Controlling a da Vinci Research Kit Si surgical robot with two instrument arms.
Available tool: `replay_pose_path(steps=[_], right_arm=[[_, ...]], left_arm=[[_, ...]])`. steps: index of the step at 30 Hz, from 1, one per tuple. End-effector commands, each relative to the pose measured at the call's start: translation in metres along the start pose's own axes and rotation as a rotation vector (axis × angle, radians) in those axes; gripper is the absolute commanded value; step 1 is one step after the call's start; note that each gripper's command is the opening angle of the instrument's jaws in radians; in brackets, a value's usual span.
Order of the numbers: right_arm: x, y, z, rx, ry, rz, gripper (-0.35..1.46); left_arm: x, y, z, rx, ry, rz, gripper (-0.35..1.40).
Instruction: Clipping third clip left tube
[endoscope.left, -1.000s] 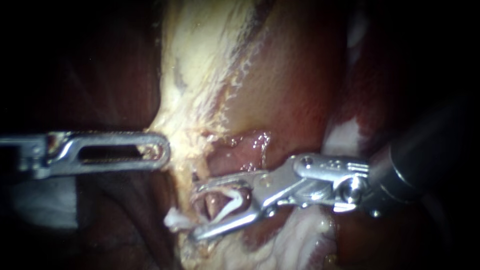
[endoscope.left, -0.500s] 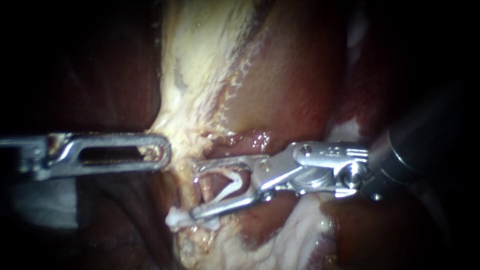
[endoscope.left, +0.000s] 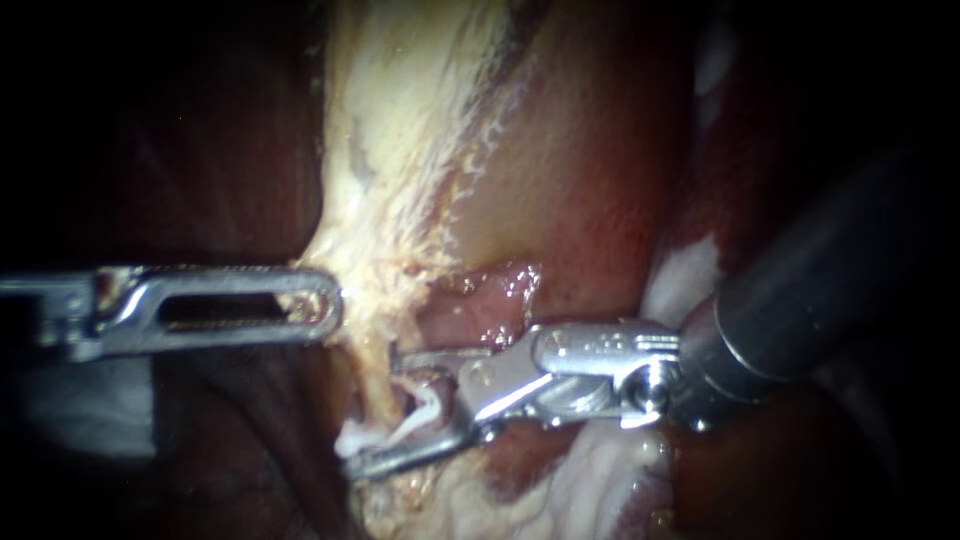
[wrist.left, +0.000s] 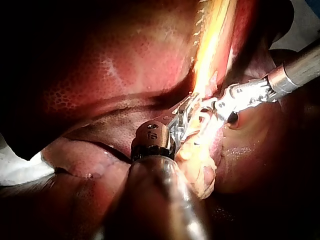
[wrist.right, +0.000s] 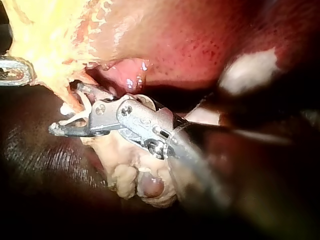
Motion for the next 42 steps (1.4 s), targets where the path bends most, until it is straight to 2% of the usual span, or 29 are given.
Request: replay_pose_path(steps=[1,7,10,13,20,25,29,37,42], right_arm=[[0.0003,-0.0003,-0.0002,0.012,0.01,0.015,0.58],[0.0008,-0.0011,0.0005,0.099,0.054,0.046,0.57],[0.0011,-0.001,0.0009,0.133,0.068,0.053,0.55],[0.0012,-0.0006,0.0016,0.142,0.083,0.054,0.54],[0.0018,0.001,0.0027,0.078,0.117,0.061,0.51],[0.0025,0.0021,0.0021,0.036,0.149,0.073,0.5],[0.0033,0.0027,0.0013,0.021,0.19,0.085,0.49],[0.0048,0.0025,-0.0008,0.01,0.243,0.099,0.44],[0.005,0.0025,-0.0014,0.011,0.247,0.107,0.35]], left_arm=[[0.0,0.0001,0.0001,0.002,0.0,0.001,-0.35],[-0.0001,0.0002,0.0002,0.002,0.001,0.001,-0.35],[-0.0001,0.0003,0.0003,0.002,0.001,0.002,-0.35],[-0.0001,0.0003,0.0003,0.001,0.0,0.001,-0.35],[0.0,0.0002,0.0004,0.001,0.0,0.001,-0.35],[0.0,0.0002,0.0005,0.001,-0.001,0.001,-0.35],[0.0,0.0002,0.0005,0.001,-0.001,0.001,-0.35],[0.0,0.0002,0.0006,0.001,-0.001,0.001,-0.35],[0.0,0.0002,0.0006,0.001,-0.002,0.001,-0.35]])
